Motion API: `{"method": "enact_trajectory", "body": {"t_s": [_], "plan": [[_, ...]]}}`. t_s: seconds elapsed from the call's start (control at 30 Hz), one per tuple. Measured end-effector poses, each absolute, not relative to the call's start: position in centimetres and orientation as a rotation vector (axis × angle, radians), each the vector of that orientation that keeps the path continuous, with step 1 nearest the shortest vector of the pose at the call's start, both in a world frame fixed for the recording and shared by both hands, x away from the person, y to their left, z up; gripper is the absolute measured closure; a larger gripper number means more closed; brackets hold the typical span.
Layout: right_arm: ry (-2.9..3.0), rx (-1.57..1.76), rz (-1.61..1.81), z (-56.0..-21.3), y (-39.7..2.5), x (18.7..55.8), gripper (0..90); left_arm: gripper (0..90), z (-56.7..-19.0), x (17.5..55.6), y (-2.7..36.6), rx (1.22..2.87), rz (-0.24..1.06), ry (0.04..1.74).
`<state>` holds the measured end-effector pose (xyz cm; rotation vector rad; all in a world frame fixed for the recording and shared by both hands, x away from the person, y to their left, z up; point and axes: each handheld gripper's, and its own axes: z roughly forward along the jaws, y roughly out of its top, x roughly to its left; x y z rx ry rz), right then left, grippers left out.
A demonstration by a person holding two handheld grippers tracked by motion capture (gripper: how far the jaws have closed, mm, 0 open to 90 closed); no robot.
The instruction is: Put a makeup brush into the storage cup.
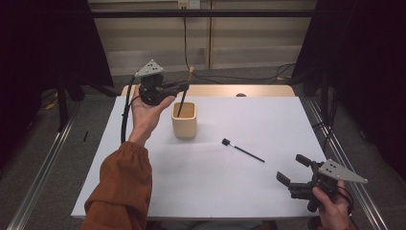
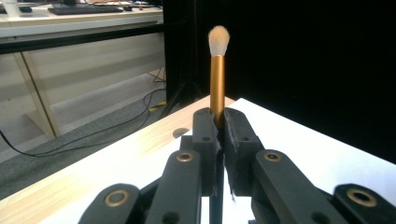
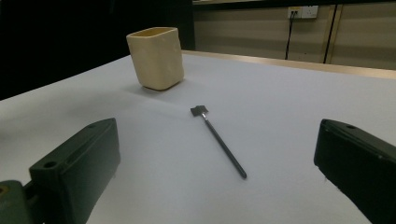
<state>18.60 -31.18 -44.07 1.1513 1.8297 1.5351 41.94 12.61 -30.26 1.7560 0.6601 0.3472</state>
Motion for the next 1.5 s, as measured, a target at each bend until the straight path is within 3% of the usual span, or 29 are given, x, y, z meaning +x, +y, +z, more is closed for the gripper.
{"method": "enact_trajectory", "body": {"t_s": [0.73, 1.5], "plan": [[1.831, 1.159, 1.539, -44.2, -31.3, 18.7, 0.0, 84.2, -32.9, 45.1, 12.3, 1.737, 0.323, 0.709], [1.852, 1.163, 1.56, -44.4, -31.1, 19.3, 0.0, 84.2, -37.1, 45.2, 12.8, 1.755, 0.316, 0.76]]}}
